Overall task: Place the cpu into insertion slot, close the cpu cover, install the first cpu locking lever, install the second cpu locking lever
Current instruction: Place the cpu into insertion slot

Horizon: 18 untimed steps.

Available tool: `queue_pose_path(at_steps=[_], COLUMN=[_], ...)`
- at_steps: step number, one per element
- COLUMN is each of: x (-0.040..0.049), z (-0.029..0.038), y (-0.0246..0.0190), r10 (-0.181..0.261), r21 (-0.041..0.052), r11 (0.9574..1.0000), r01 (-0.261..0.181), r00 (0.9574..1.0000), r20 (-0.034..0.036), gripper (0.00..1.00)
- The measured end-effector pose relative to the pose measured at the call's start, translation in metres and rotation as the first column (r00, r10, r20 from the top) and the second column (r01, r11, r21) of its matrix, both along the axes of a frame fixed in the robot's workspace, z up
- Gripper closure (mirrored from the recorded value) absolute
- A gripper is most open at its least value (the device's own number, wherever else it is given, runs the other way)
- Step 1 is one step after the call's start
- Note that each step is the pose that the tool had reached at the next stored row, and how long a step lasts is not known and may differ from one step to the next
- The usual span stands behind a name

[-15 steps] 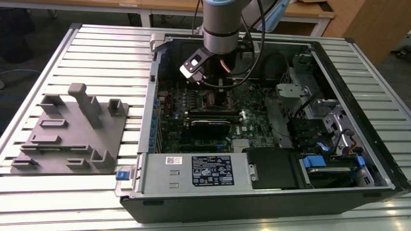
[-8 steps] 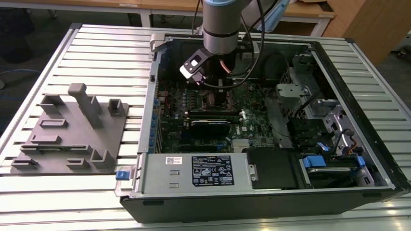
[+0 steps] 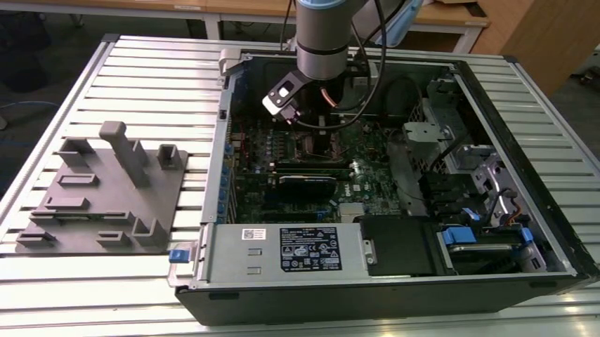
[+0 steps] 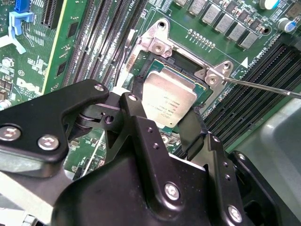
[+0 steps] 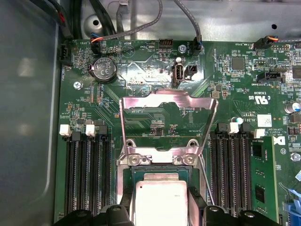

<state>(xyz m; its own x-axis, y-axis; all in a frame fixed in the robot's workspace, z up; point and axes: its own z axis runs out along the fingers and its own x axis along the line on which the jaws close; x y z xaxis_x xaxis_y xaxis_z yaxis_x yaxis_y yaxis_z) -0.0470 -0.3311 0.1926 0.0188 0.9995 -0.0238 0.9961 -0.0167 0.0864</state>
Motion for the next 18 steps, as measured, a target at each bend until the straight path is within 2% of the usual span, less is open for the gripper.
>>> queue_pose_path(at_steps=[18], x=[-0.0001], z=[-0.0029], y=[0.0], r10=[0.0], r21=[-0.0001], r11=[1.0], r01=[0.0], r00=[1.0], r20=[-0.0001], gripper=[0.46])
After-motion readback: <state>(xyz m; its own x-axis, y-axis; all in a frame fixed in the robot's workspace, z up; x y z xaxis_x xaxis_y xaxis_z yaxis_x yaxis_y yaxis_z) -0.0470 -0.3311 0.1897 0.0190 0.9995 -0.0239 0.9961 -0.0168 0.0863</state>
